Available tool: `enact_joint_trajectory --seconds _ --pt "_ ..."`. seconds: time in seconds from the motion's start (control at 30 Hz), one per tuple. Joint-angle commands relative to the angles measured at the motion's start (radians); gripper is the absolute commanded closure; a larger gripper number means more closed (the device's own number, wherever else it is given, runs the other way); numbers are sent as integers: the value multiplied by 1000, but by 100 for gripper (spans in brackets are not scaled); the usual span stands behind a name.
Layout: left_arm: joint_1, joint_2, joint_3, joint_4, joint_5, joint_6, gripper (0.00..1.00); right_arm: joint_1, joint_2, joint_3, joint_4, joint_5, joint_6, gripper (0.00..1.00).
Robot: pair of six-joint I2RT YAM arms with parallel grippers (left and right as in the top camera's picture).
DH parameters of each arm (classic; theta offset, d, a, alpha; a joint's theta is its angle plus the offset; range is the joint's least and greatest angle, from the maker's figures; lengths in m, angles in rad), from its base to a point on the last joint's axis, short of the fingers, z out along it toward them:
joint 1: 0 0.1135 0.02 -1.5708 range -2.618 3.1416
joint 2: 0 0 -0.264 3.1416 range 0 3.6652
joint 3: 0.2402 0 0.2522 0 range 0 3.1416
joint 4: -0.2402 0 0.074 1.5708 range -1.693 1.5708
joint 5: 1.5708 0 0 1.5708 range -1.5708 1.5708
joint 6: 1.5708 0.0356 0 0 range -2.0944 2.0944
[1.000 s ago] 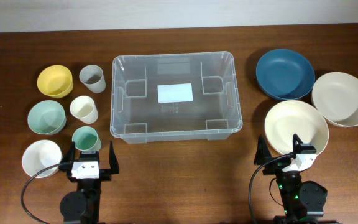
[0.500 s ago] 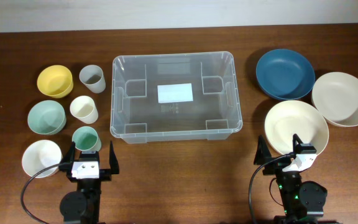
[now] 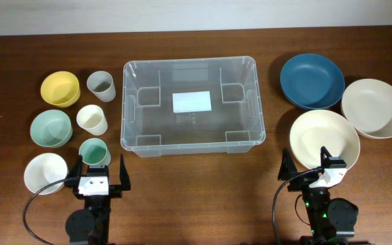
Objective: Pack container
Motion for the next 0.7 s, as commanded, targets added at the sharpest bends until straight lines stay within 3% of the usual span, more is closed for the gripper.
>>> enact_joint_trajectory --seconds 0.0,0.43,0.67 --pt "5 -8 -6 -2 -3 16 1 11 -11 -6 -5 -6 -10 1" --pt "5 -8 -5 -2 -3 16 1 11 -11 11 10 -32 27 1" --pt "5 -8 -6 -2 -3 16 1 7 18 254 -85 129 14 1"
